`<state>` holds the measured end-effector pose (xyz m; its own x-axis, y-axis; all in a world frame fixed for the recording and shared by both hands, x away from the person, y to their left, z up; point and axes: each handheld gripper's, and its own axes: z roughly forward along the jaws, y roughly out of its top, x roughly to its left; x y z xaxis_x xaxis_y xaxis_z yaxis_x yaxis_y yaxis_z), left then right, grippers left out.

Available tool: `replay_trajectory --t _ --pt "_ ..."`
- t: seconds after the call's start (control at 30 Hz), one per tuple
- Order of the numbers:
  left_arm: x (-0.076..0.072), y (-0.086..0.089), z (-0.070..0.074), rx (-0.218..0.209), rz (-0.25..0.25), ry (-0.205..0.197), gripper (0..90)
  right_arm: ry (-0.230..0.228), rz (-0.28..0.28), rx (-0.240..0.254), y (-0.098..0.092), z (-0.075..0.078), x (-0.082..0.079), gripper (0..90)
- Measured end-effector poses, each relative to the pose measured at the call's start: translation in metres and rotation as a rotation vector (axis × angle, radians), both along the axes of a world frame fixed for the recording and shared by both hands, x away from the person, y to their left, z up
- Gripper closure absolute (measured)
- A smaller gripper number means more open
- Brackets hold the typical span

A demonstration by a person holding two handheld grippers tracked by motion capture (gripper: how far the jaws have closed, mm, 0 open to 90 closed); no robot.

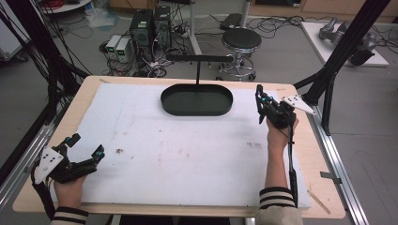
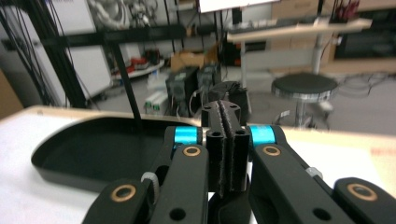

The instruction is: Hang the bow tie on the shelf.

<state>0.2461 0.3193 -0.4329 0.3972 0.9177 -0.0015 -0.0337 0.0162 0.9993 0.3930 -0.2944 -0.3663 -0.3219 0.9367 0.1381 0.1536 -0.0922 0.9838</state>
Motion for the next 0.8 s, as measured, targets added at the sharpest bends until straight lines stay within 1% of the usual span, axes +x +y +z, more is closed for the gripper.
replay_trajectory --t 0.03,0.07,0.1,0.13,0.17,0.2,0.23,0.27,0.3,0.33,0.37,0.4,0.43,0.47,0.5,0.53,0.6,0.63,0.67,0.8 --pt "0.000 0.000 0.000 0.002 0.000 0.000 6.6 -0.024 -0.004 -0.001 0.001 0.003 0.000 89.0" --pt "0.000 0.000 0.000 0.000 0.000 0.000 6.6 -0.024 -0.004 -0.001 0.001 0.003 0.000 89.0" --pt "0.000 0.000 0.000 -0.001 0.000 0.000 6.6 -0.047 -0.012 0.013 0.003 0.010 0.000 89.0" --pt "0.000 0.000 0.000 -0.001 0.000 0.000 6.6 -0.056 -0.020 0.013 0.005 0.013 0.000 89.0" --pt "0.000 0.000 0.000 0.002 -0.001 0.002 6.6 -0.056 -0.020 0.013 0.005 0.013 0.000 89.0" --pt "0.001 -0.001 0.000 0.002 -0.004 0.002 6.6 -0.069 -0.032 0.019 0.008 0.019 0.001 89.0" --pt "0.001 -0.001 0.000 0.002 -0.004 0.002 6.6 -0.069 -0.032 0.019 0.008 0.019 0.001 89.0" --pt "0.001 -0.002 0.000 0.003 -0.005 0.001 6.6 -0.080 -0.040 0.019 0.013 0.023 0.004 89.0" --pt "0.001 -0.002 0.000 0.001 -0.006 0.001 6.6 -0.080 -0.040 0.019 0.013 0.023 0.004 89.0" --pt "0.001 -0.003 0.000 0.003 -0.008 -0.001 6.6 -0.090 -0.047 0.018 0.018 0.027 0.007 89.1" --pt "0.001 -0.003 0.000 0.003 -0.008 -0.001 6.6 -0.087 -0.049 0.028 0.022 0.029 0.009 89.1" --pt "0.001 -0.003 0.000 0.002 -0.009 0.000 6.6 -0.087 -0.049 0.028 0.022 0.029 0.009 89.1" --pt "0.001 -0.003 0.000 0.000 -0.010 -0.002 6.6 -0.098 -0.051 0.035 0.028 0.032 0.014 89.1" --pt "0.001 -0.003 0.000 0.000 -0.010 -0.002 6.6 -0.098 -0.051 0.035 0.028 0.032 0.014 89.1" --pt "0.001 -0.002 0.000 -0.002 -0.009 -0.004 6.6 -0.098 -0.052 0.035 0.035 0.034 0.019 89.1" --pt "0.001 -0.002 0.000 -0.003 -0.007 -0.005 6.6 -0.098 -0.052 0.035 0.035 0.034 0.019 89.1" --pt "0.000 -0.001 0.000 -0.003 -0.004 -0.005 6.6 -0.099 -0.051 0.041 0.045 0.037 0.026 89.1" --pt "0.000 0.000 0.000 -0.006 -0.001 -0.009 6.6 -0.099 -0.051 0.041 0.045 0.037 0.026 89.1" --pt "0.000 0.000 0.001 -0.008 0.000 -0.011 6.6 -0.098 -0.057 0.040 0.050 0.038 0.032 89.1" --pt "-0.001 0.002 0.002 -0.015 0.005 -0.019 6.6 -0.097 -0.067 0.046 0.063 0.044 0.043 89.1"
